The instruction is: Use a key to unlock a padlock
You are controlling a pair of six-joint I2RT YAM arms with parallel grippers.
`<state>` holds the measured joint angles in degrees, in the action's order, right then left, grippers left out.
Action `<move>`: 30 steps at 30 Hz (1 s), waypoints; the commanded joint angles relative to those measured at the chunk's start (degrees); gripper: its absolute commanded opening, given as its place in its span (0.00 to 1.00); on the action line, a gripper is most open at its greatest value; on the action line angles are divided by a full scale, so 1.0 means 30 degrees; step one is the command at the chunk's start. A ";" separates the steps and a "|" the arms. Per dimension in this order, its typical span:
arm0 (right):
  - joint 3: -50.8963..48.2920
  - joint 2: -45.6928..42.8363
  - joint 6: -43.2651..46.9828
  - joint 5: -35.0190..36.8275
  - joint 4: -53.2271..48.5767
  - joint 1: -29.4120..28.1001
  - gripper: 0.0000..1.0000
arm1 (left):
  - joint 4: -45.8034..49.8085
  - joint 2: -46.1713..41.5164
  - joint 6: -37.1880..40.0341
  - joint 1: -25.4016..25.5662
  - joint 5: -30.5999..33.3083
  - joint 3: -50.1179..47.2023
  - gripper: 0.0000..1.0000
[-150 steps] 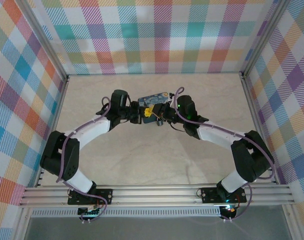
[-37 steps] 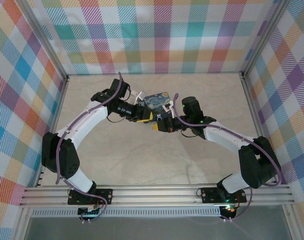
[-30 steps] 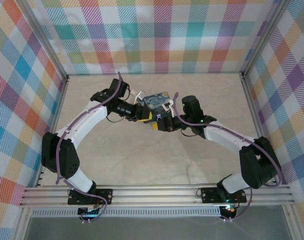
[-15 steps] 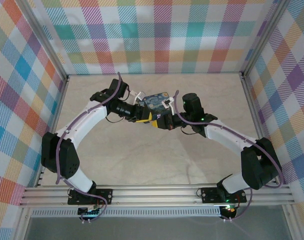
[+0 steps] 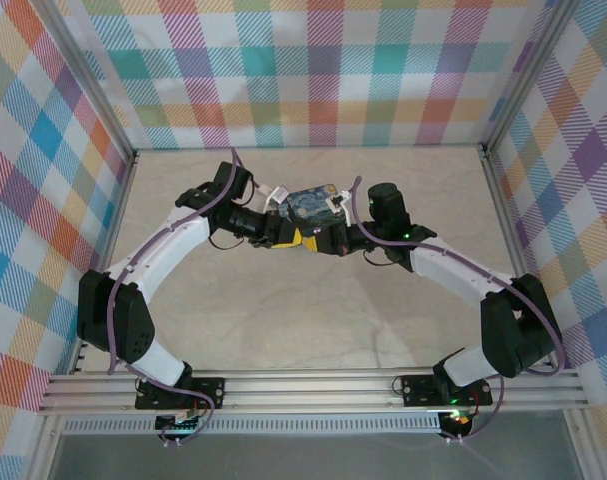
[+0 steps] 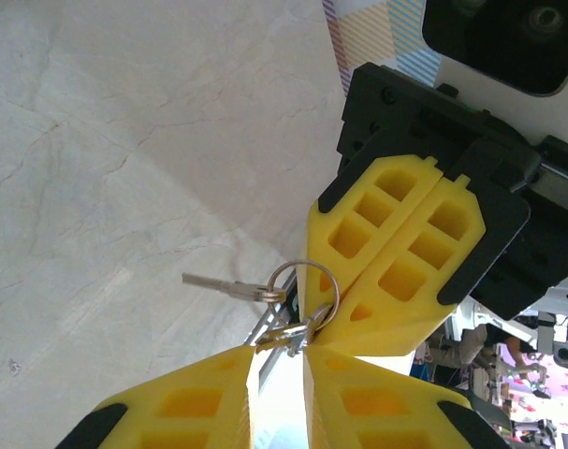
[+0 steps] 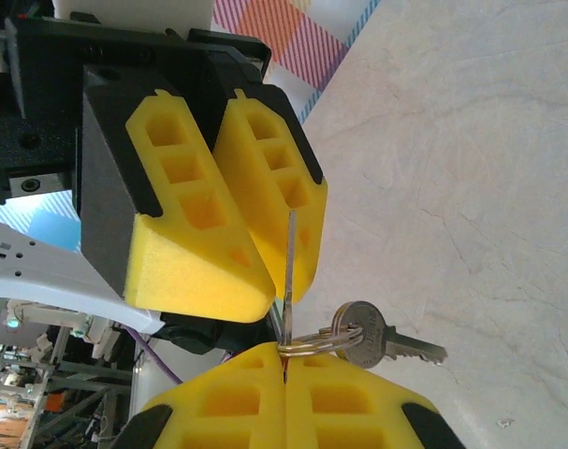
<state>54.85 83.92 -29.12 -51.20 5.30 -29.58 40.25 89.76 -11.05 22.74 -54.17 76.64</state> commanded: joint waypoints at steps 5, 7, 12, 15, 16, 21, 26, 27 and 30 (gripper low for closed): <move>0.0964 0.0411 0.0272 -0.1655 0.0279 0.0069 0.00 | -0.0431 -0.0420 0.0288 -0.0214 -0.0742 -0.0136 0.27; 0.0966 0.0468 0.0435 -0.2222 0.0217 0.0076 0.00 | -0.0574 -0.0375 0.0170 -0.0369 -0.0936 -0.0203 0.30; 0.1063 0.0692 0.0668 -0.3202 0.0047 0.0069 0.00 | -0.0954 -0.0418 -0.0107 -0.0490 -0.1688 -0.0227 0.30; 0.1341 0.0927 0.0911 -0.3253 -0.0413 0.0092 0.00 | -0.1239 -0.0604 -0.0226 -0.0470 -0.1998 -0.0347 0.28; 0.1400 0.1018 0.0894 -0.3277 -0.0401 0.0072 0.00 | -0.1276 -0.0629 -0.0243 -0.0481 -0.2074 -0.0353 0.27; 0.1609 0.1351 0.0688 -0.3165 -0.0200 0.0084 0.00 | -0.1187 -0.0866 -0.0068 -0.0471 -0.2327 -0.0578 0.18; 0.1690 0.1499 0.0773 -0.3141 -0.0419 0.0079 0.00 | -0.0791 -0.0889 0.0306 -0.0491 -0.2135 -0.0675 0.15; 0.1646 0.1510 0.0746 -0.3104 -0.0442 0.0077 0.00 | -0.0739 -0.0908 0.0386 -0.0491 -0.2151 -0.0651 0.12; 0.1580 0.1514 0.0632 -0.3073 -0.0420 0.0099 0.00 | -0.0724 -0.0907 0.0511 -0.0490 -0.2183 -0.0662 0.03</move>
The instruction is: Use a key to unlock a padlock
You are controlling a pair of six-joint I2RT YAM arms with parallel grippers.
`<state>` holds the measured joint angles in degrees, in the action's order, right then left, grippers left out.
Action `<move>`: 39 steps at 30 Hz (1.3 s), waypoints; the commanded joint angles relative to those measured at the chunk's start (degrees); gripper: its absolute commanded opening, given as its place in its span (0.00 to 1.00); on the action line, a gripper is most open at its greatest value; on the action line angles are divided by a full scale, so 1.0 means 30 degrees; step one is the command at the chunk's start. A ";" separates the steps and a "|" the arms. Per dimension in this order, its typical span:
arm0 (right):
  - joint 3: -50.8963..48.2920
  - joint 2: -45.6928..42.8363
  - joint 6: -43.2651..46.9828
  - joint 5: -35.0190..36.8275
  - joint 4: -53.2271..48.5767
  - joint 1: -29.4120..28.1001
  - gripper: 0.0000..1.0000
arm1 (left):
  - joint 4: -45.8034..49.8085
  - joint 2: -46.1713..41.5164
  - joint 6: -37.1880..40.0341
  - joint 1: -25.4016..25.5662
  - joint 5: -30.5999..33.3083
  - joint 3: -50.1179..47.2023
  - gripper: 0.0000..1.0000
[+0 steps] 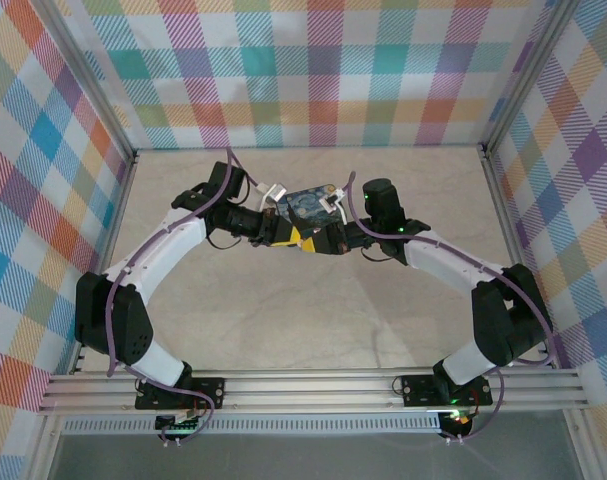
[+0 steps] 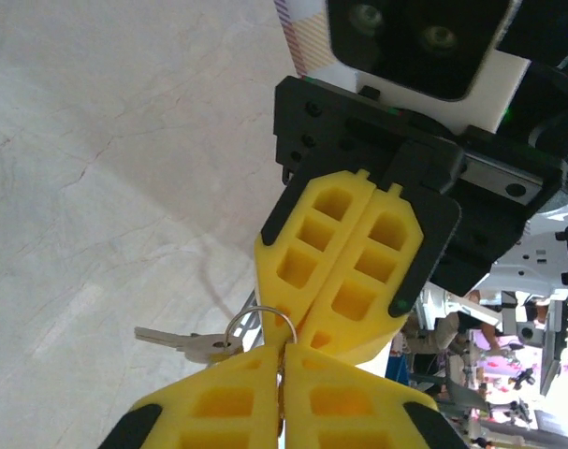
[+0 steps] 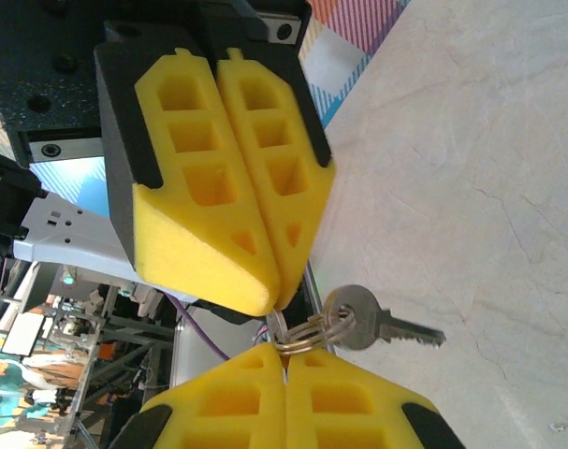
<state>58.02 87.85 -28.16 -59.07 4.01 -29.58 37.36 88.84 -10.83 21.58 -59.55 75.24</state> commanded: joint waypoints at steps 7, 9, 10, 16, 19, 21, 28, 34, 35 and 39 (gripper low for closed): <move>-0.0695 0.0098 -0.3593 -0.0401 0.4822 0.0427 0.21 | -0.0593 -0.0737 0.0086 -0.0105 -0.0369 -0.0613 0.00; -0.1121 0.0183 -0.5025 -0.0414 0.6555 0.0457 0.23 | -0.0940 -0.0848 -0.0191 -0.0105 -0.0362 -0.0789 0.00; -0.1268 0.0257 -0.5598 -0.0445 0.7201 0.0457 0.23 | -0.1181 -0.0883 -0.0360 -0.0105 -0.0358 -0.0870 0.00; -0.1814 0.0176 -0.6987 -0.0188 0.8112 0.0457 0.24 | -0.2128 -0.1055 -0.1024 -0.0320 -0.0457 -0.1094 0.00; -0.2004 -0.0017 -0.6750 0.0049 0.7569 0.0457 0.26 | -0.2365 -0.1157 -0.1220 -0.0478 -0.0501 -0.1090 0.00; -0.2235 -0.0057 -0.7115 -0.0012 0.7988 0.0460 0.26 | -0.2461 -0.1187 -0.1303 -0.0558 -0.0495 -0.1114 0.00; -0.2556 0.0115 -0.8005 0.0031 0.9162 0.0377 0.30 | -0.3342 -0.1155 -0.1999 -0.0661 -0.0615 -0.1250 0.00; -0.1985 0.0415 -0.8484 0.0061 0.9858 0.0149 0.31 | -0.3506 -0.1240 -0.2153 -0.0661 -0.0552 -0.1352 0.00; -0.1913 0.0491 -0.8484 0.0038 0.9854 0.0108 0.31 | -0.3537 -0.1234 -0.2171 -0.0661 -0.0565 -0.1373 0.00; -0.1733 0.0713 -0.8513 0.0061 0.9879 -0.0159 0.31 | -0.3569 -0.1312 -0.2220 -0.0647 -0.0510 -0.1408 0.00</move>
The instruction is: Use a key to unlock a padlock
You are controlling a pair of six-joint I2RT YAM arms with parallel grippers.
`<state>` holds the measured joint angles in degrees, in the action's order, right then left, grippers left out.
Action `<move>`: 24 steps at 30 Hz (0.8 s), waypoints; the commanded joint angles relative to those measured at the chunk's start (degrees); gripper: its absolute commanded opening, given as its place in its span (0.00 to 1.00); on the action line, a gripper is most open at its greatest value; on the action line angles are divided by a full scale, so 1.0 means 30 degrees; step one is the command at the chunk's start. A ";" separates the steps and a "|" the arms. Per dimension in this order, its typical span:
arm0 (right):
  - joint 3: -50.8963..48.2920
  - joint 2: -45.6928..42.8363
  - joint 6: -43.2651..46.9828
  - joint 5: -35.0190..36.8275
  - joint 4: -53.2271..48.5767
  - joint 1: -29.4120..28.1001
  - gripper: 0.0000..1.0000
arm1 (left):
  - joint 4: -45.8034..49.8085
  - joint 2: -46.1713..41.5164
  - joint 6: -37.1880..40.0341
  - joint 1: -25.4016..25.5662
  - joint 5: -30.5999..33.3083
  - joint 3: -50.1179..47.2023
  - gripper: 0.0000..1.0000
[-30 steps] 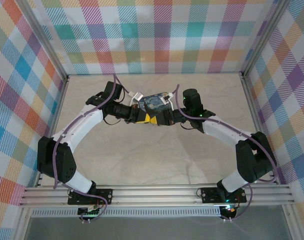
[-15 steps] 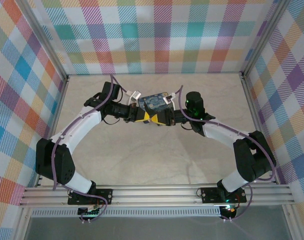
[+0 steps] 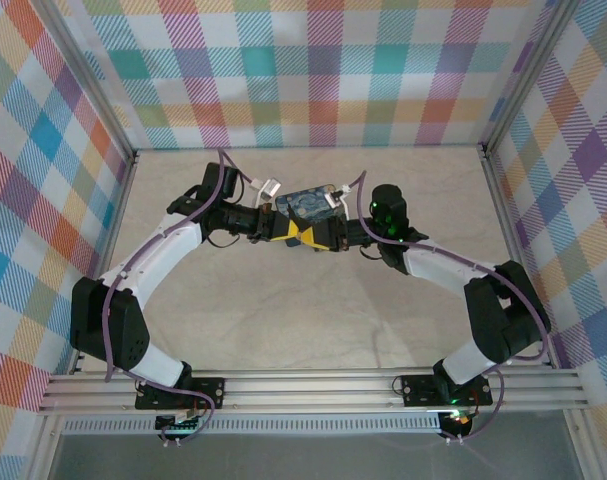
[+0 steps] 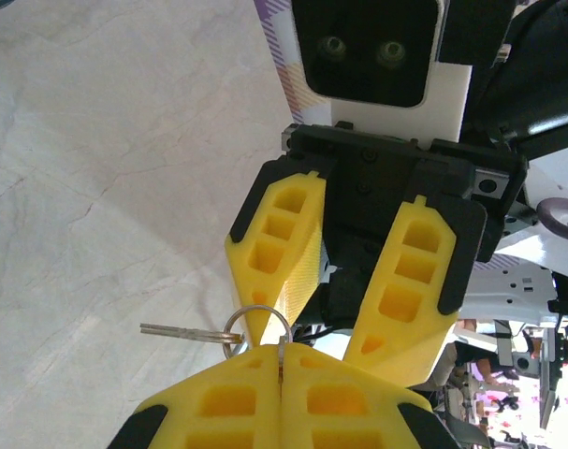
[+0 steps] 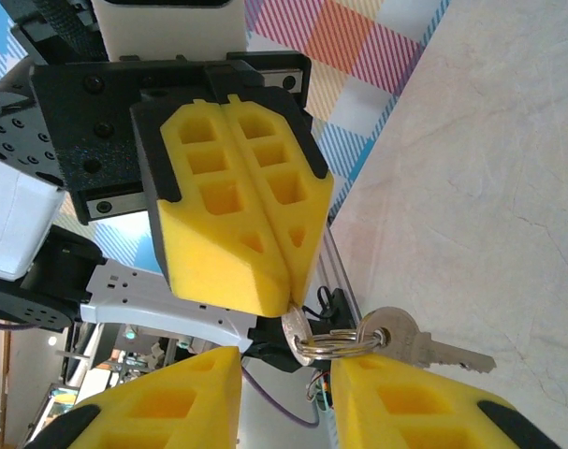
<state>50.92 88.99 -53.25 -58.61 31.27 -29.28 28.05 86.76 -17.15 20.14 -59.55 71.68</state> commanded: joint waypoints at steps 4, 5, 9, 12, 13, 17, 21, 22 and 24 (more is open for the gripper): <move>0.0723 0.0336 -0.0178 0.0073 0.0748 -0.0446 0.31 | -0.0489 -0.0678 -0.0165 -0.0181 -0.0458 -0.0247 0.00; 0.0740 0.0315 -0.0207 0.0134 0.0762 -0.0444 0.31 | -0.0556 -0.0702 -0.0188 -0.0181 -0.0482 -0.0265 0.00; 0.0696 0.0220 -0.0408 0.0696 0.0913 -0.0435 0.30 | -0.0766 -0.0695 -0.0262 -0.0181 -0.0615 -0.0425 0.00; 0.0581 0.0190 -0.0850 0.1149 0.1452 -0.0436 0.29 | -0.0697 -0.0790 -0.0232 -0.0181 -0.0572 -0.0521 0.00; 0.0577 0.0186 -0.0971 0.1305 0.1472 -0.0436 0.28 | -0.0650 -0.0817 -0.0166 -0.0181 -0.0542 -0.0518 0.00; 0.0544 0.0276 -0.1592 0.1522 0.2444 -0.0407 0.26 | -0.0508 -0.0883 -0.0016 -0.0181 -0.0557 -0.0514 0.00; 0.0634 0.0250 -0.1846 0.1531 0.2619 -0.0437 0.23 | -0.0418 -0.0859 0.0003 -0.0231 -0.0566 -0.0486 0.00; 0.0672 0.0249 -0.1839 0.1493 0.2586 -0.0441 0.22 | -0.0419 -0.0846 0.0003 -0.0239 -0.0593 -0.0442 0.00; 0.0751 0.0219 -0.1820 0.1329 0.2560 -0.0436 0.19 | -0.0452 -0.0802 -0.0017 -0.0239 -0.0544 -0.0401 0.00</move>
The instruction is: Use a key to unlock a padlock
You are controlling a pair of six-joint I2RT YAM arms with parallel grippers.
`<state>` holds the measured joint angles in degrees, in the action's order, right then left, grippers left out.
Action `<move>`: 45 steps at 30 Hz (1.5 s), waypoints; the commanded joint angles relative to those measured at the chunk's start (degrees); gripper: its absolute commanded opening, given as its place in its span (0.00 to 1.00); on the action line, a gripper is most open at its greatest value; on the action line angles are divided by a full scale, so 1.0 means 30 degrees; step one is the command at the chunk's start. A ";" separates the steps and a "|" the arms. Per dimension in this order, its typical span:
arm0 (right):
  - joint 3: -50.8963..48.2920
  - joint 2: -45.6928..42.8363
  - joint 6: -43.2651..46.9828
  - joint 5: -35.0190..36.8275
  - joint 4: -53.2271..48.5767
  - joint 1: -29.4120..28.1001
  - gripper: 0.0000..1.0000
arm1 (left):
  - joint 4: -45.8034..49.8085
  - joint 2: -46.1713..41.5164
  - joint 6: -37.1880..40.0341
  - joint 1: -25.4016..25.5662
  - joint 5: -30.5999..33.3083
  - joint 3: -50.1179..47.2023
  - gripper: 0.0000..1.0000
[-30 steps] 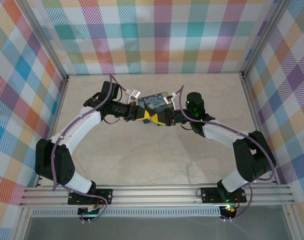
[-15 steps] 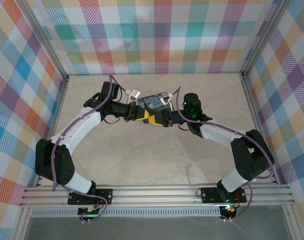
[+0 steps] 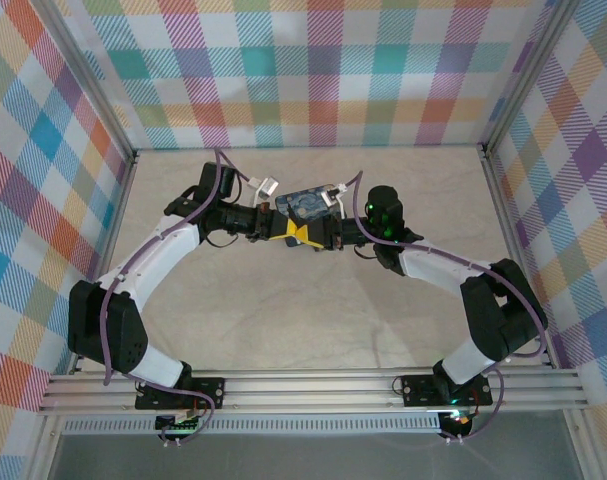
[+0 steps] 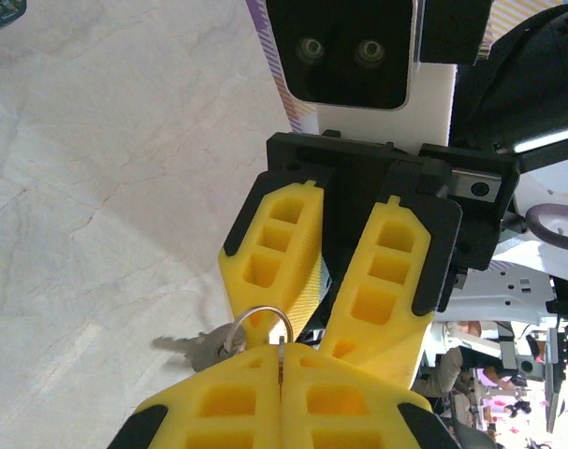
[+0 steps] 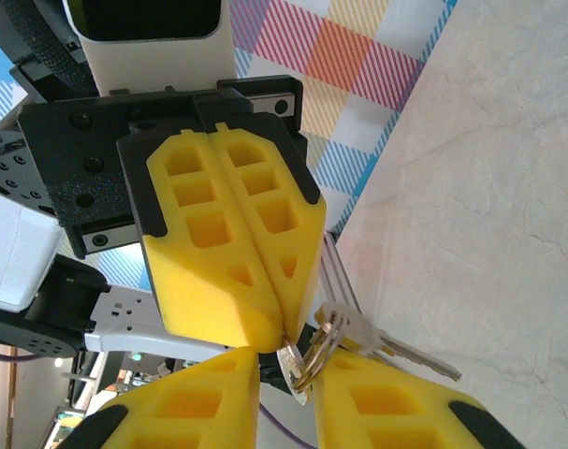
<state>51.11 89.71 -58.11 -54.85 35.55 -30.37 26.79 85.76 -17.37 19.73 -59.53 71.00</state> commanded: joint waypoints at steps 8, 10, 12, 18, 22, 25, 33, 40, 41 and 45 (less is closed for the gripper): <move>0.0354 -0.0334 -0.0300 -0.0014 0.1928 -0.0109 0.03 | -0.0227 -0.0202 -0.0112 -0.0101 -0.0404 -0.0083 0.00; 0.0144 -0.0431 -0.0420 0.0175 0.2220 -0.0108 0.00 | -0.0116 -0.0095 -0.0159 -0.0123 -0.0044 -0.0032 0.00; -0.0142 -0.0561 -0.0429 0.0465 0.2322 -0.0077 0.00 | -0.0110 0.0051 -0.0291 -0.0185 0.0372 -0.0025 0.10; -0.0375 -0.1085 0.1511 0.1125 -0.0885 0.0161 0.00 | -0.0053 0.0134 -0.0710 -0.0964 0.0741 0.0059 0.41; -0.0320 -0.1441 0.2733 0.1448 -0.2643 0.0363 0.00 | 0.0440 0.0053 -0.0553 -0.1326 0.1023 0.0377 0.45; -0.0207 -0.1672 0.3592 0.2112 -0.4306 0.0665 0.00 | 0.1128 0.0286 -0.0429 -0.1360 0.2222 0.0603 0.46; 0.0102 -0.2291 0.6747 0.4225 -1.1287 0.2754 0.00 | 0.1648 0.0990 -0.2790 -0.0603 0.9021 0.0290 0.48; -0.0638 -0.3008 0.7762 0.6084 -1.4439 0.4287 0.00 | 0.0402 0.2426 -0.5569 0.3390 1.5234 0.0162 0.49; -0.0688 -0.3161 0.7955 0.6448 -1.4910 0.4373 0.00 | 0.0274 0.2851 -0.5907 0.4208 1.6189 0.0345 0.49; -0.0874 -0.3538 0.8629 0.7354 -1.6635 0.5069 0.00 | 0.0867 0.4501 -0.7109 0.6842 2.0870 0.1698 0.54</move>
<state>49.50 80.51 -35.38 -35.29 -8.54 -16.32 28.45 97.06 -34.09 36.49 -10.37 72.93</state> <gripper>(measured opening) 0.045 0.527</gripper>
